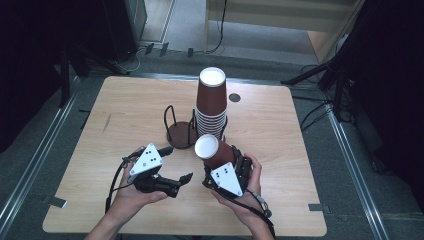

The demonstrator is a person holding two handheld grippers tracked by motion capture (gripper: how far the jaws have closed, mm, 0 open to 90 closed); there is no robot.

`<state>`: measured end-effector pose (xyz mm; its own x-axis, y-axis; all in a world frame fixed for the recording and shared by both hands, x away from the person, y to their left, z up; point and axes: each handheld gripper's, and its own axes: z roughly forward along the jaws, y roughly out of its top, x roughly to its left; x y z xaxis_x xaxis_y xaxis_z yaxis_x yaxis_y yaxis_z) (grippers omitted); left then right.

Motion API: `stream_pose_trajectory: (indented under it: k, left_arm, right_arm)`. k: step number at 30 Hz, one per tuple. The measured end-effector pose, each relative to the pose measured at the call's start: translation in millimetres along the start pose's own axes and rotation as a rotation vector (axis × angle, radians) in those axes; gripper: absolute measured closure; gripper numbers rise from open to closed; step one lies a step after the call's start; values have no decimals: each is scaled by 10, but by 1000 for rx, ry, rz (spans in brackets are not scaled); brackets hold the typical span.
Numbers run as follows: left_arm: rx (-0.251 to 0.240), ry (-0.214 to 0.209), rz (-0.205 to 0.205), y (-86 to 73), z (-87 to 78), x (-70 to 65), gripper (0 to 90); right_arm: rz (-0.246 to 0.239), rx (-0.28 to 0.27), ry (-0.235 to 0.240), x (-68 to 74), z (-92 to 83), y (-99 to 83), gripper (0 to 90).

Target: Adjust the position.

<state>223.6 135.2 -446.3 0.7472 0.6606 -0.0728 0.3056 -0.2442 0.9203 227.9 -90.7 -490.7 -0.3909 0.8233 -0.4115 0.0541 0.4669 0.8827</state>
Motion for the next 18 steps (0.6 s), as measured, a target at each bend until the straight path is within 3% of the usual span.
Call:
stream_pose_trajectory:
  k: [4,9,14,18]
  left_arm:
    - [-4,-23,1,13,26,-14,63]
    - [6,-48,18,16,52,-67,72]
    - [15,-53,23,27,51,-75,100]
    - [41,-69,29,20,61,-68,101]
  right_arm:
    - [-83,-5,20,94,-2,-33,90]
    - [-105,-3,30,143,-3,-60,90]
    - [-180,-10,52,217,-23,-84,89]
    - [-208,-15,63,262,-20,-88,89]
